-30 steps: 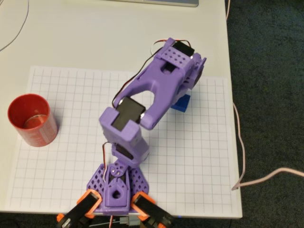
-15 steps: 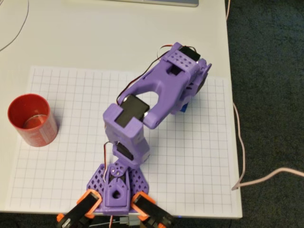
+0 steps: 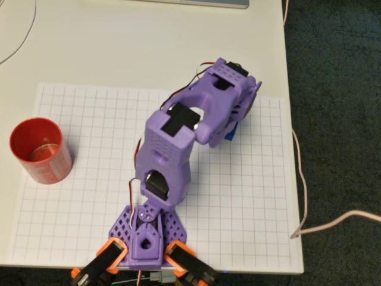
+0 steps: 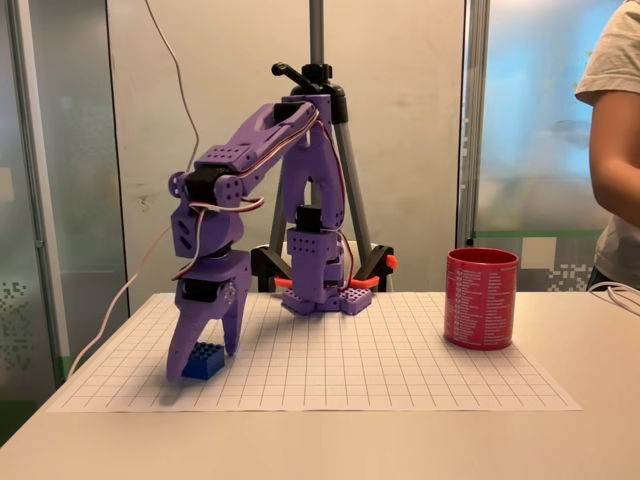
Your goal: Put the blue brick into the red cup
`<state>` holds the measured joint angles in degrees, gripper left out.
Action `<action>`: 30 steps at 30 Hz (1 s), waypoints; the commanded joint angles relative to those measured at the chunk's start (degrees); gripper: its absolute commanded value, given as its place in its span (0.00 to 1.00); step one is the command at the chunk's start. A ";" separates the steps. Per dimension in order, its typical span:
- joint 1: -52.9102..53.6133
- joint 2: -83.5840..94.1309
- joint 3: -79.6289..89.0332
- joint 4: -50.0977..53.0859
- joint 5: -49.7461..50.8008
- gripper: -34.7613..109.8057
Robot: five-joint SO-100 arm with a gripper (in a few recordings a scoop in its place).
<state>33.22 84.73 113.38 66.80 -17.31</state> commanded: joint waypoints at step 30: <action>-0.79 13.10 -20.13 -5.54 13.01 0.24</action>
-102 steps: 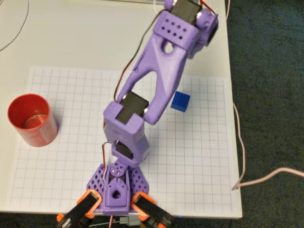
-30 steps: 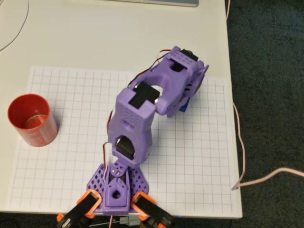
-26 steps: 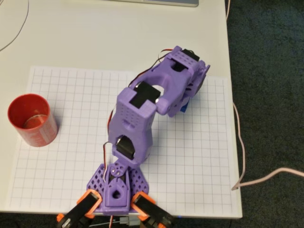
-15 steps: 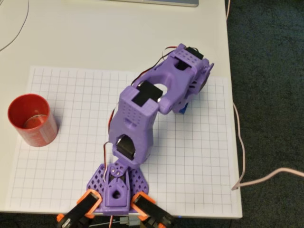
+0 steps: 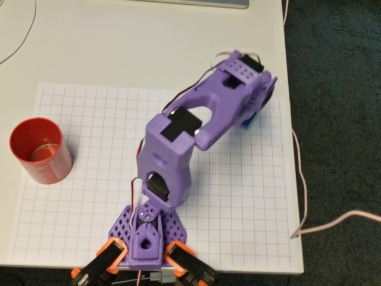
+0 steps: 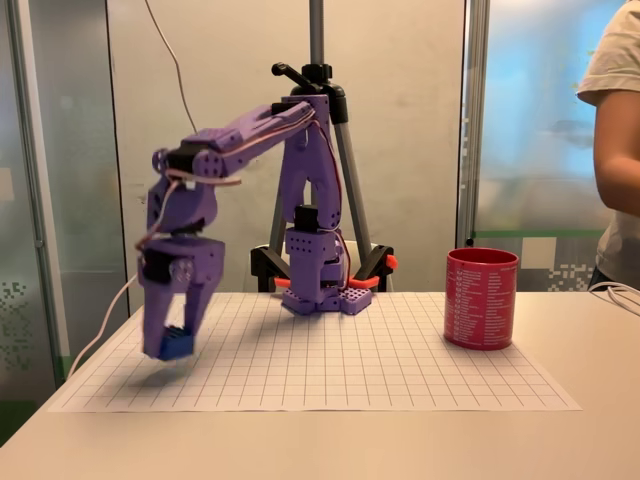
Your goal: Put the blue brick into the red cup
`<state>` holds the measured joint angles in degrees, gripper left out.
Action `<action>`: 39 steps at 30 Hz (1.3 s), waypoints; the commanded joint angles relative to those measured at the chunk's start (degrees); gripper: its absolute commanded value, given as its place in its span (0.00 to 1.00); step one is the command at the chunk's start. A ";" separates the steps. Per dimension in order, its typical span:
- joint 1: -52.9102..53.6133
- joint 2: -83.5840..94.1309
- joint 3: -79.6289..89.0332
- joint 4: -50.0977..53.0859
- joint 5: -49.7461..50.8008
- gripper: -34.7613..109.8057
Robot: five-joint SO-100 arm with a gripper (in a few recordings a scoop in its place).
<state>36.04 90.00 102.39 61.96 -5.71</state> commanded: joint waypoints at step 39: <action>-93.60 41.04 7.56 19.51 19.07 0.24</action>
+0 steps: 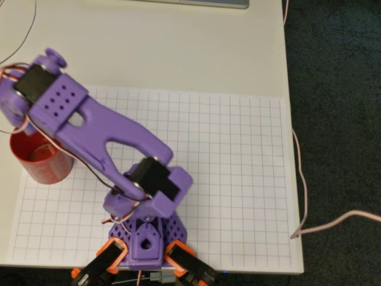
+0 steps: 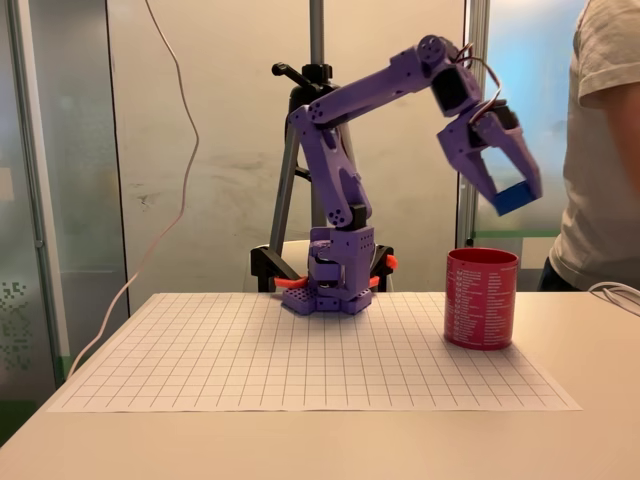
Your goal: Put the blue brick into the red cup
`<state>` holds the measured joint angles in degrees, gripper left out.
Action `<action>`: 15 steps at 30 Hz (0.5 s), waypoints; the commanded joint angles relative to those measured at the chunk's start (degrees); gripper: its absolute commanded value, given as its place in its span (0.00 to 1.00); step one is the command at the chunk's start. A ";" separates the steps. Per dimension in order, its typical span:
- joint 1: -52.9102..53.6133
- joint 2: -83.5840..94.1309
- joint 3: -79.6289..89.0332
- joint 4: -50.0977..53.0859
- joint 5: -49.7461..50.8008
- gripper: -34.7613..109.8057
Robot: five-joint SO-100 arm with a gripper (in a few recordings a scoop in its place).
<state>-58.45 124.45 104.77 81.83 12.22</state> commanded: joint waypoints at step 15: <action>-5.54 7.47 10.02 -1.23 13.71 0.24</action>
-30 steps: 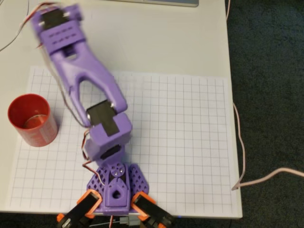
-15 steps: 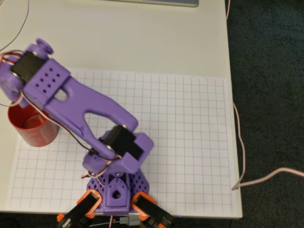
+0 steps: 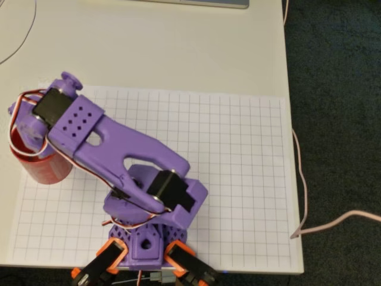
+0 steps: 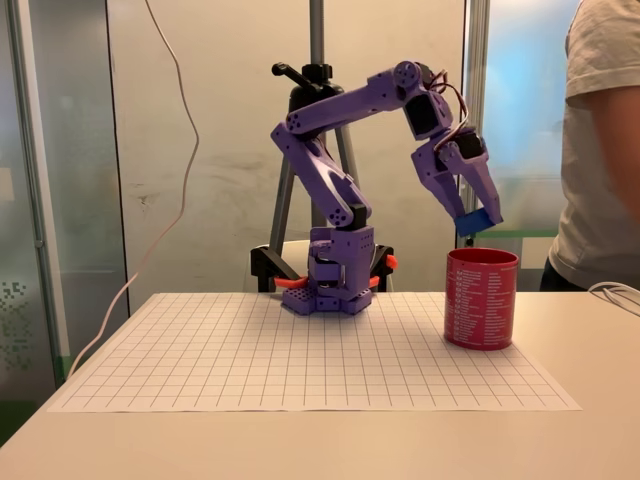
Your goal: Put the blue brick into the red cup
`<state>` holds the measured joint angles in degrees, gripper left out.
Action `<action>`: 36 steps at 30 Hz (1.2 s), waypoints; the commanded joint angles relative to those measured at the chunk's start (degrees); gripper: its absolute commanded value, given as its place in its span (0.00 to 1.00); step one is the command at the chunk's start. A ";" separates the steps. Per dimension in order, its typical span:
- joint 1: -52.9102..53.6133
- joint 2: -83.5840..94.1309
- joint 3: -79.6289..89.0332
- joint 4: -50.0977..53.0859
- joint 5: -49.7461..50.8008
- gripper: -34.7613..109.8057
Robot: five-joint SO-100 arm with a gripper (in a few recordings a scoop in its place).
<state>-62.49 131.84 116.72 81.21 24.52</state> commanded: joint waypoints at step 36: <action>-0.62 -1.23 -2.72 -0.35 0.97 0.24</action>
<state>-63.28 127.53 116.63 80.60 24.87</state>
